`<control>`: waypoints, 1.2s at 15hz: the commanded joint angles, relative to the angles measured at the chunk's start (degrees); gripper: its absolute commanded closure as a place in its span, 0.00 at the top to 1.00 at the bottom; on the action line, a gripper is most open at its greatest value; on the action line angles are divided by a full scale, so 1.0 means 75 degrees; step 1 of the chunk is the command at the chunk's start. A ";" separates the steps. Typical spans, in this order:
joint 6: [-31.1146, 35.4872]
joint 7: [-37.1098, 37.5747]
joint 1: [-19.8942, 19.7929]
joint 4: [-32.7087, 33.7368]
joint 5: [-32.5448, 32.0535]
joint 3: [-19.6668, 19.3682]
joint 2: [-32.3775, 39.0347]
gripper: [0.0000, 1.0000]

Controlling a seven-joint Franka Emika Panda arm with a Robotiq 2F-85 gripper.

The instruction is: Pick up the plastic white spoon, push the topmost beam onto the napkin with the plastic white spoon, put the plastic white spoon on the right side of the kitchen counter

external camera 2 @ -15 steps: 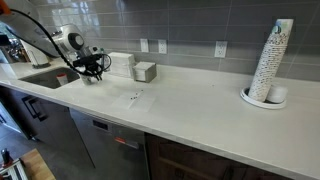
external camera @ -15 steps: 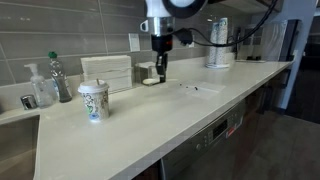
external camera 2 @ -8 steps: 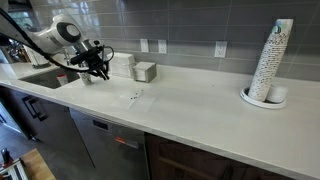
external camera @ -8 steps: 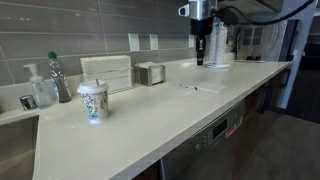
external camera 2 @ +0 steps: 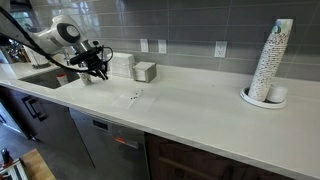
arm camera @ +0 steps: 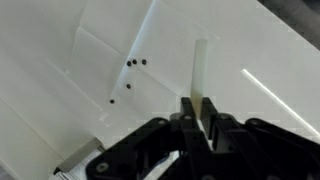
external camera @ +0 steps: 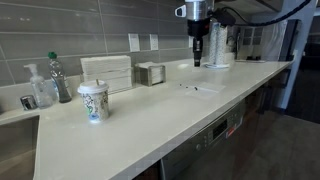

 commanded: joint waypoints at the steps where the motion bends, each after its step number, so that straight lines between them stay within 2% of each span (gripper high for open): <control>1: -0.0011 -0.0314 -0.0314 0.0078 -0.0222 -0.0100 0.0039 0.03; 2: 0.0126 -0.0719 -0.0453 0.0068 -0.0140 -0.0245 0.0010 0.03; 3: 0.0644 -0.1242 -0.0618 0.0072 -0.0032 -0.0435 0.0063 0.03; 4: 0.0673 -0.1256 -0.0803 0.0210 -0.0542 -0.0554 0.0197 0.03; 7: 0.1291 -0.2205 -0.1269 0.0594 -0.0809 -0.0993 0.0576 0.03; 9: 0.1635 -0.3141 -0.1490 0.0943 -0.0401 -0.1209 0.0959 0.03; 12: 0.1716 -0.3930 -0.1655 0.1427 -0.0085 -0.1236 0.1578 0.03; 15: 0.1898 -0.3960 -0.1583 0.1830 -0.1091 -0.1282 0.2116 0.03; 18: 0.2725 -0.3392 -0.1444 0.2042 -0.2282 -0.1406 0.2605 0.03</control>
